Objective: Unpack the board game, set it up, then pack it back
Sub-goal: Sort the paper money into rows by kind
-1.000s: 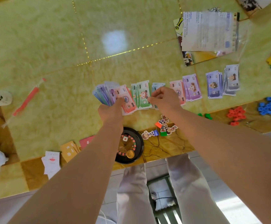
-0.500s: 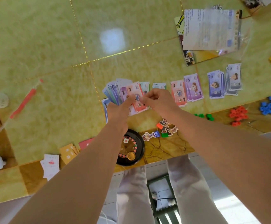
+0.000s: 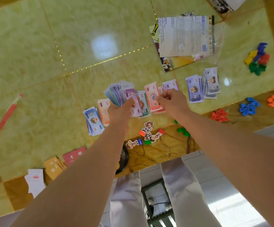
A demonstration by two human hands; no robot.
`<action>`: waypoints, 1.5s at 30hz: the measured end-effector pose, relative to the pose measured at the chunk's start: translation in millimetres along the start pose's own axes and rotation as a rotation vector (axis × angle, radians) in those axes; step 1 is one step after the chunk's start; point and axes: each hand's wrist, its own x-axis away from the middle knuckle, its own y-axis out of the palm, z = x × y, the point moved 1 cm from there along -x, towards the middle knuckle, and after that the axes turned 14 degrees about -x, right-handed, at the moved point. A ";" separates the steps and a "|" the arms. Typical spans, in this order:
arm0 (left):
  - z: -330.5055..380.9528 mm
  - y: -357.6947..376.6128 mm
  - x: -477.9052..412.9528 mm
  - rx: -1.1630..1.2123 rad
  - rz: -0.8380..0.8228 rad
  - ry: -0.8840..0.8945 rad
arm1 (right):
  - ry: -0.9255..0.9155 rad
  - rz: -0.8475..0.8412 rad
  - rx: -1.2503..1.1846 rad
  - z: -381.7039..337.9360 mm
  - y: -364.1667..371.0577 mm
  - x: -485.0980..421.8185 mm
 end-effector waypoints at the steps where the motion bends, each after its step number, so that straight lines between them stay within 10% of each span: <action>1: 0.5 3.5 0.8 -0.001 -0.009 0.000 | -0.001 0.016 0.060 3.8 -4.9 -3.1; 10: -1.8 23.0 3.0 0.007 0.006 -0.045 | 0.012 0.117 0.159 16.3 -11.7 -11.2; 19: 6.4 46.5 15.1 0.037 -0.079 -0.078 | 0.025 -0.241 -0.186 -1.5 -23.3 0.8; 39: 6.7 70.8 6.0 -0.006 -0.043 -0.054 | 0.016 0.083 0.213 12.2 -65.7 -34.5; 45: 17.1 86.1 8.1 -0.032 -0.043 -0.057 | 0.066 -0.285 -0.147 -2.1 -66.0 -25.8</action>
